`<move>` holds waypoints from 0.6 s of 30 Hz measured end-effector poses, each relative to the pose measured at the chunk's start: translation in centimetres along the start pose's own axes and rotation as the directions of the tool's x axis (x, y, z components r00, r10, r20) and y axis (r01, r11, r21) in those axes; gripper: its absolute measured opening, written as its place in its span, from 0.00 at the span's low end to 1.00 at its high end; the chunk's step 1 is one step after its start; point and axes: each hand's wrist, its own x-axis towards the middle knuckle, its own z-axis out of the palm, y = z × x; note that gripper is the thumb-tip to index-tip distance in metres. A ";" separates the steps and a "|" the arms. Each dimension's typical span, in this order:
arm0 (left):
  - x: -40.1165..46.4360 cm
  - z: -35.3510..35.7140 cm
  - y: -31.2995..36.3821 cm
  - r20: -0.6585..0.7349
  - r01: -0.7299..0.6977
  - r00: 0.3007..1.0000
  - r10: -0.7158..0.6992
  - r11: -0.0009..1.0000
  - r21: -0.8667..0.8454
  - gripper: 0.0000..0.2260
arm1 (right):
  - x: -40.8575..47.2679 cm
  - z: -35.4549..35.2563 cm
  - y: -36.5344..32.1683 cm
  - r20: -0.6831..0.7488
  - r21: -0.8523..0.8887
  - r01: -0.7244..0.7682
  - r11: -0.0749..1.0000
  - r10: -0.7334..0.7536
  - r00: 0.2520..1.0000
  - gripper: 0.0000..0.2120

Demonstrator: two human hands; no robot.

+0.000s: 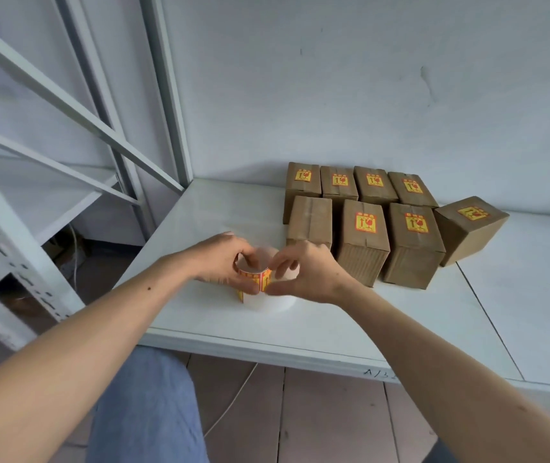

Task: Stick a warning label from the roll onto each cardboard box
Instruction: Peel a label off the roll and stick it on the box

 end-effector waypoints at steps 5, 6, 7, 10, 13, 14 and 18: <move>-0.4 0.9 -1.5 0.034 -0.025 0.999 0.019 0.981 0.191 0.18 | 0.4 1.0 0.0 0.014 -0.142 0.008 0.990 -0.006 1.000 0.11; -0.3 1.0 -1.7 0.000 -0.024 1.000 0.025 0.976 0.218 0.17 | 0.4 0.9 0.1 -0.018 -0.134 -0.012 0.991 0.009 1.000 0.10; -0.3 1.2 -2.0 -0.040 -0.018 0.999 0.028 0.974 0.224 0.18 | 0.4 0.9 0.3 -0.045 -0.137 -0.038 0.990 0.032 0.998 0.10; -0.1 1.1 -1.7 -0.121 -0.037 0.991 0.061 0.981 0.189 0.14 | 0.4 1.1 0.7 -0.127 -0.221 -0.098 0.970 0.071 0.989 0.09; -0.1 0.7 -0.9 -0.138 -0.065 0.988 0.069 0.997 0.038 0.10 | 0.0 1.6 0.4 -0.287 -0.238 -0.074 0.968 0.003 0.958 0.08; -0.2 0.5 -0.7 -0.133 -0.065 0.989 0.060 0.997 -0.031 0.09 | -0.3 1.8 0.1 -0.329 -0.214 -0.039 0.976 -0.034 0.944 0.07; -0.2 0.1 -0.2 -0.121 -0.062 0.992 0.038 0.979 -0.195 0.08 | -0.9 2.4 -1.2 -0.357 -0.068 -0.033 0.997 0.007 0.934 0.04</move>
